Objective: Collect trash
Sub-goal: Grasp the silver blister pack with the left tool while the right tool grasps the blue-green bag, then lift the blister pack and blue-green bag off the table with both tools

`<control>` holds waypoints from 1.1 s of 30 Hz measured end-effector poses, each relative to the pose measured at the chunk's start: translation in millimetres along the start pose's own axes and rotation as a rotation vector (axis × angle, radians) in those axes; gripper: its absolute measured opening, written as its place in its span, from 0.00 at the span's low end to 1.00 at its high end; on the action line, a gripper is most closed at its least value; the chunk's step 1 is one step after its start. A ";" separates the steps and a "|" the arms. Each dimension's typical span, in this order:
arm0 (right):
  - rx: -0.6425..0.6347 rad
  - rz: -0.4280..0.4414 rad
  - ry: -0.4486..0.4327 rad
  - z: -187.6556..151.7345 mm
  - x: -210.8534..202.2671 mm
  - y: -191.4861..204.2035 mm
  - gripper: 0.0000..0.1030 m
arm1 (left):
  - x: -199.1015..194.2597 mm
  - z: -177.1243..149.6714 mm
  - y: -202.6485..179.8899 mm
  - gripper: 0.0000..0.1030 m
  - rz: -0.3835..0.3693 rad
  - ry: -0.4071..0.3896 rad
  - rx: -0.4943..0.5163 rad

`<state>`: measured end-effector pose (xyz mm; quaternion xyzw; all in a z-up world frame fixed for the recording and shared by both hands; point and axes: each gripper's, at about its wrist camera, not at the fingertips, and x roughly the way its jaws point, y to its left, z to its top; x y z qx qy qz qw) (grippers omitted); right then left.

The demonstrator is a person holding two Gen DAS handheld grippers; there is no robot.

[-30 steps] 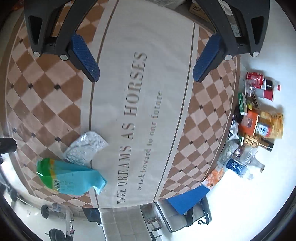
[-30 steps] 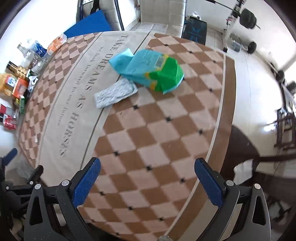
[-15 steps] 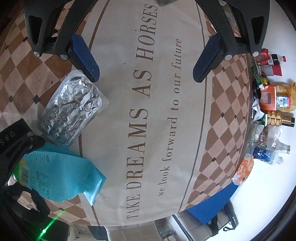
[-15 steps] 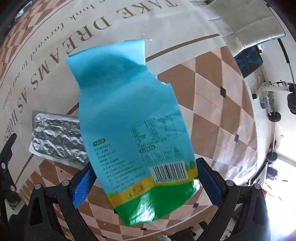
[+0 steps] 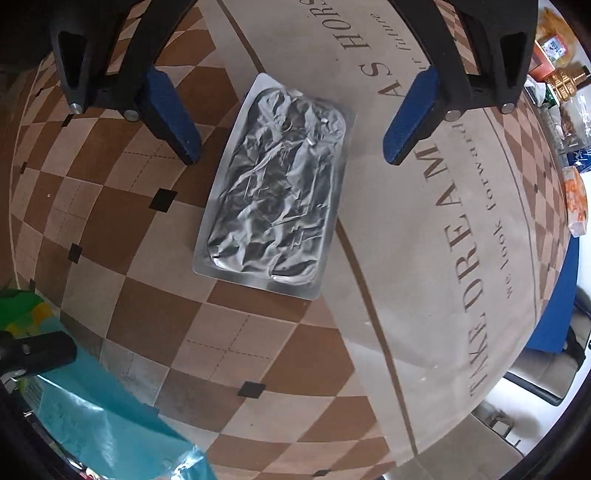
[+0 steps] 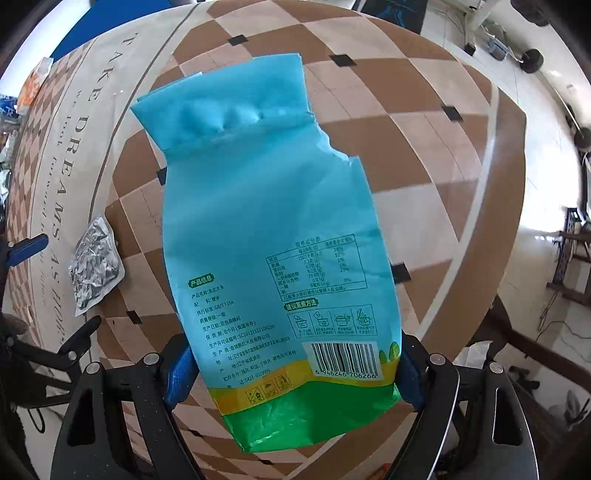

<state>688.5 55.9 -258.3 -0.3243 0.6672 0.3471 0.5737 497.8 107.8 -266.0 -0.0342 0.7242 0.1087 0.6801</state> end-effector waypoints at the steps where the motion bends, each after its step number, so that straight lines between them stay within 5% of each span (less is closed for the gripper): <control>1: 0.015 0.006 -0.009 -1.1 -1.5 -4.5 0.85 | -1.9 1.9 0.8 0.83 -0.031 -0.010 -0.015; 2: 0.030 0.006 -0.024 -3.4 -2.1 -8.8 0.85 | -3.9 3.0 3.4 0.67 -0.097 -0.011 -0.046; 3: 0.037 0.008 -0.032 -5.3 -3.5 -12.3 0.85 | -5.8 4.1 5.7 0.62 -0.109 -0.015 -0.071; 14: 0.067 0.031 -0.120 -26.1 -26.9 -4.6 0.85 | -20.3 -13.3 -5.4 0.60 -0.169 -0.054 -0.273; 21: 0.087 0.040 -0.172 -53.7 -34.9 8.5 0.85 | -50.2 -47.3 -19.9 0.60 -0.121 -0.135 -0.434; 33: 0.206 0.163 -0.224 -153.2 -26.2 49.3 0.83 | -116.2 -139.0 -68.5 0.59 -0.035 -0.276 -0.576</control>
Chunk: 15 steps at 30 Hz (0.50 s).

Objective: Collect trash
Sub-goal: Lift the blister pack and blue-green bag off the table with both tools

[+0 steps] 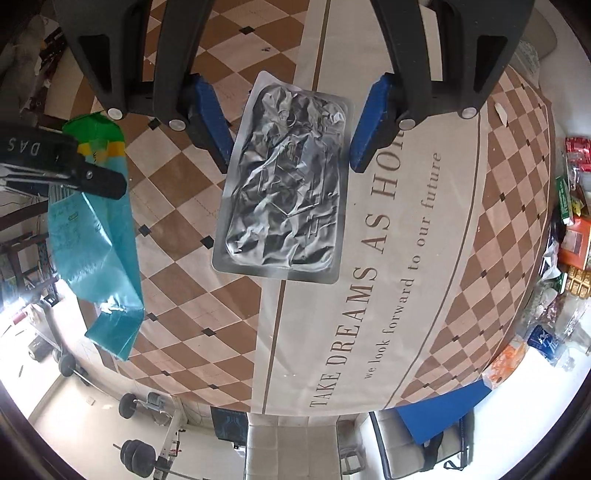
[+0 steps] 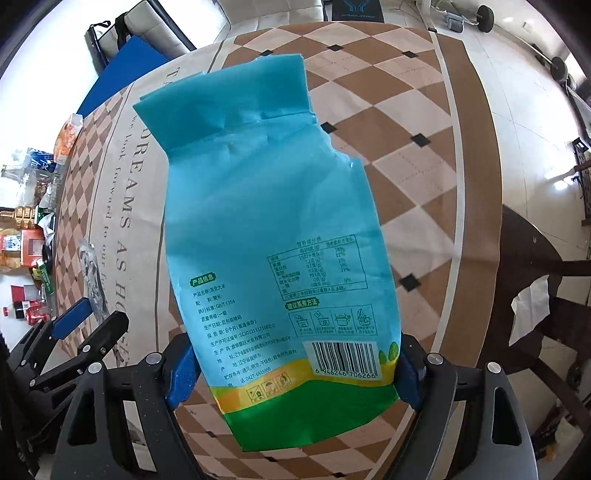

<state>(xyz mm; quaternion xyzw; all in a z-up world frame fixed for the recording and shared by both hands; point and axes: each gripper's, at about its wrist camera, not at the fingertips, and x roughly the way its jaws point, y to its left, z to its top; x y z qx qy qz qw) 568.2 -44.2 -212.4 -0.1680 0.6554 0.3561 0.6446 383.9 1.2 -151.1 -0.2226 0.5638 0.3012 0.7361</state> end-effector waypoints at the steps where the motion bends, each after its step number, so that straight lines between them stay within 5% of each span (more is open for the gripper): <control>1: -0.003 0.002 -0.005 -9.6 -2.8 3.0 0.83 | -8.7 -7.3 7.9 0.59 -0.006 -0.010 -0.011; 9: -0.023 0.016 -0.073 -110.5 -37.5 36.8 0.83 | -42.9 -72.4 70.7 0.59 -0.063 -0.080 -0.064; 15: -0.024 0.014 -0.122 -217.8 -56.4 65.2 0.83 | -69.1 -156.1 106.3 0.59 -0.090 -0.103 -0.082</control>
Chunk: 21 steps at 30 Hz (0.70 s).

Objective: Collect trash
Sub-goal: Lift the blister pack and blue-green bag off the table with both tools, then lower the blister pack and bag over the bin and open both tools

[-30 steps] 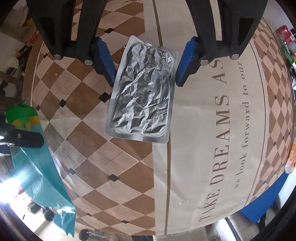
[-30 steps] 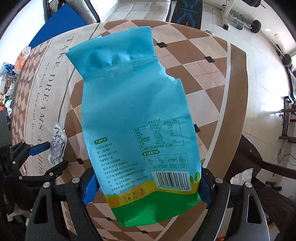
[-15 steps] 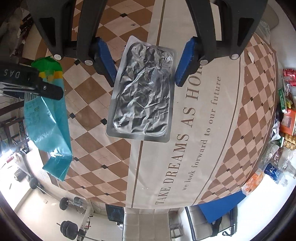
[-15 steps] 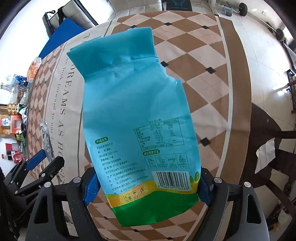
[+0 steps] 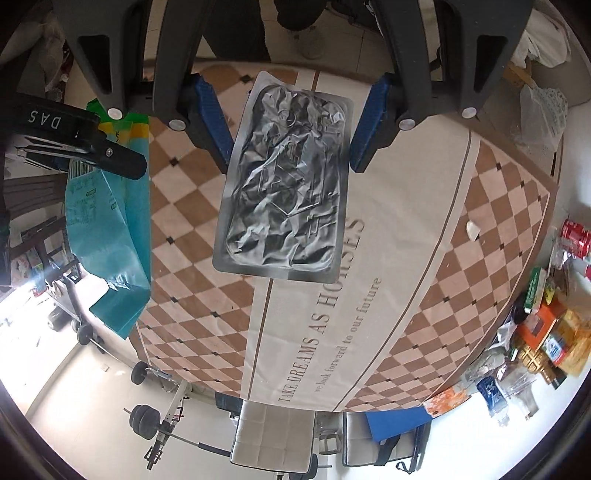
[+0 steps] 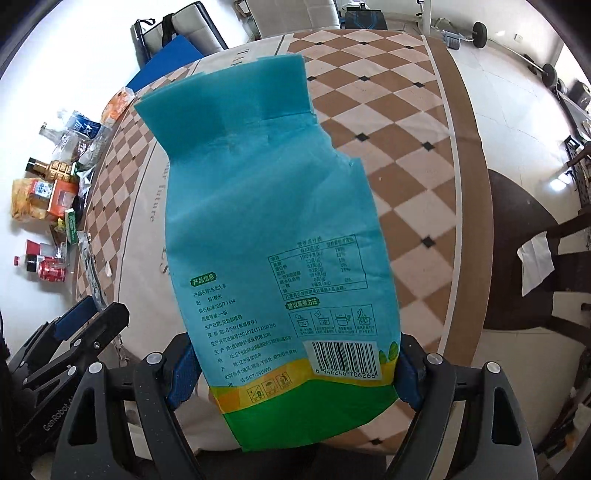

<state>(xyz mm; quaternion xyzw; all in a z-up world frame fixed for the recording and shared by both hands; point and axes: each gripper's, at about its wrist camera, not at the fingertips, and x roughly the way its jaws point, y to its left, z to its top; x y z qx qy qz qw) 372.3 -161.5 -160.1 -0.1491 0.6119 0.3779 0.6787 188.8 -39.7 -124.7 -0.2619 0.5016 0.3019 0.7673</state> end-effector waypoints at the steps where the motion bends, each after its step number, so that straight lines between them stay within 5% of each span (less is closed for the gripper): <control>1: -0.002 -0.001 -0.002 -17.1 -2.5 4.5 0.83 | -6.0 -15.2 6.7 0.59 0.001 0.002 -0.003; 11: -0.017 0.065 0.151 -205.5 23.6 43.2 0.83 | -5.2 -146.1 70.1 0.59 0.007 0.129 -0.096; 21: -0.076 0.010 0.476 -339.1 173.9 37.3 0.83 | 131.2 -229.5 117.0 0.59 0.016 0.364 -0.261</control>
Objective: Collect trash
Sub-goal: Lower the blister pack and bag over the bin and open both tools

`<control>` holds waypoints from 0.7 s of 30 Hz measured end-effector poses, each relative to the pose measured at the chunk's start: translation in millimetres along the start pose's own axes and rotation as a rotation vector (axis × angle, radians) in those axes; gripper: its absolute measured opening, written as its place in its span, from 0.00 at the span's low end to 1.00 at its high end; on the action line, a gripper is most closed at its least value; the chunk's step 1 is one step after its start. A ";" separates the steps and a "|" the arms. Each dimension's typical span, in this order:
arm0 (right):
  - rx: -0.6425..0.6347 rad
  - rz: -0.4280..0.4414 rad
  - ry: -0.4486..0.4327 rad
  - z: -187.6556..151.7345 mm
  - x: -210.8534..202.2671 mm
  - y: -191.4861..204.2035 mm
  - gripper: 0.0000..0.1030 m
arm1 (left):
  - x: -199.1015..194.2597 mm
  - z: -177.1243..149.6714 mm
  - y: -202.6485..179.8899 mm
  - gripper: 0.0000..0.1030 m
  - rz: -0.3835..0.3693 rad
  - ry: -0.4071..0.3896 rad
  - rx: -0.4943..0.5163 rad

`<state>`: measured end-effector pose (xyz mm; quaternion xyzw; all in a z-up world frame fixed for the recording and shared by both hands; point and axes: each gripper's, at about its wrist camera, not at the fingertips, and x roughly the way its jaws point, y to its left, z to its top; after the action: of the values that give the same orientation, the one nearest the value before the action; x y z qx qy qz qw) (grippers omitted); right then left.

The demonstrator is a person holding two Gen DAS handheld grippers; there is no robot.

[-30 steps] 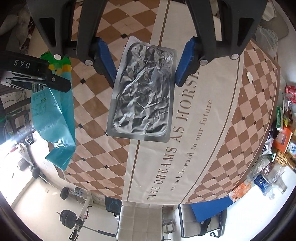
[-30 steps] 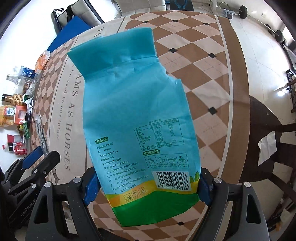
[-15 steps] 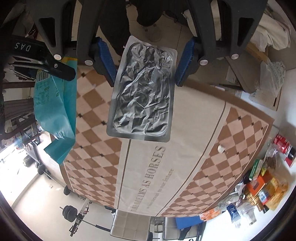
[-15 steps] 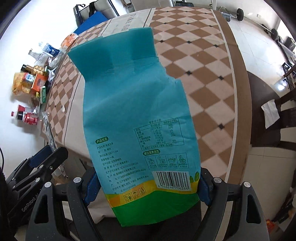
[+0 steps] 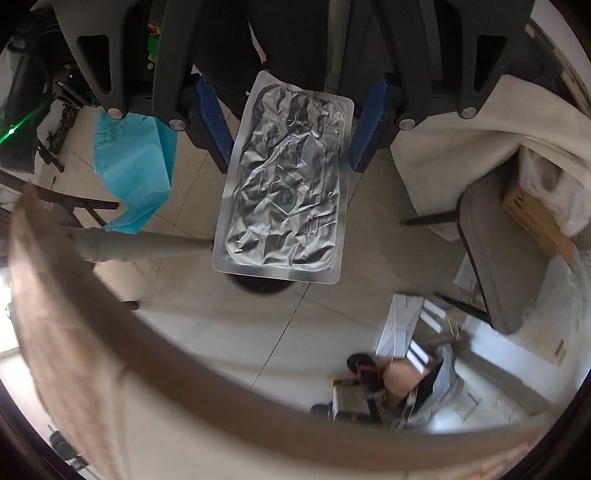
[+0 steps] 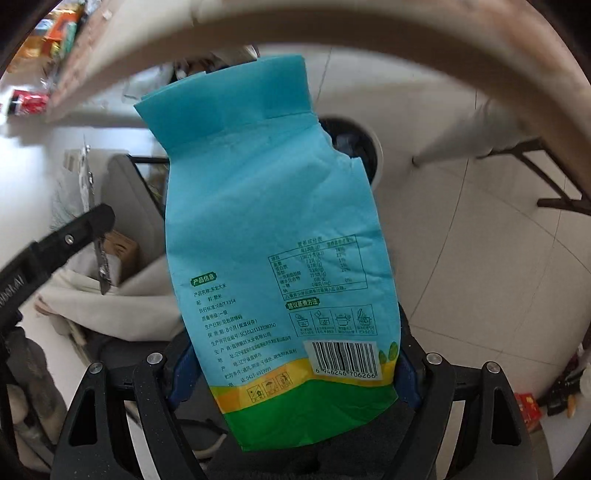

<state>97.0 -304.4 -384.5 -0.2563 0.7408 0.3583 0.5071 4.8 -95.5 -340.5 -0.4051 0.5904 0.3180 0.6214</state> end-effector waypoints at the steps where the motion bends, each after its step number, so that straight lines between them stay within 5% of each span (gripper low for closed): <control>1: 0.008 -0.007 0.014 3.5 16.6 -4.2 0.83 | 18.4 3.8 1.8 0.59 -0.007 0.012 -0.006; 11: 0.139 -0.067 0.022 93.9 178.2 -65.4 0.83 | 207.4 63.9 10.3 0.59 -0.164 0.144 -0.068; 19: 0.147 -0.029 0.047 155.4 252.0 -84.3 0.83 | 282.4 92.5 10.0 0.61 -0.229 0.226 -0.073; 21: 0.139 -0.026 0.051 164.9 261.9 -93.3 0.86 | 286.6 94.8 8.9 0.77 -0.227 0.219 -0.070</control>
<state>167.1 -235.5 -692.5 -0.2391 0.7732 0.2927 0.5092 71.0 -31.9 -628.2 -0.5231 0.5935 0.2200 0.5708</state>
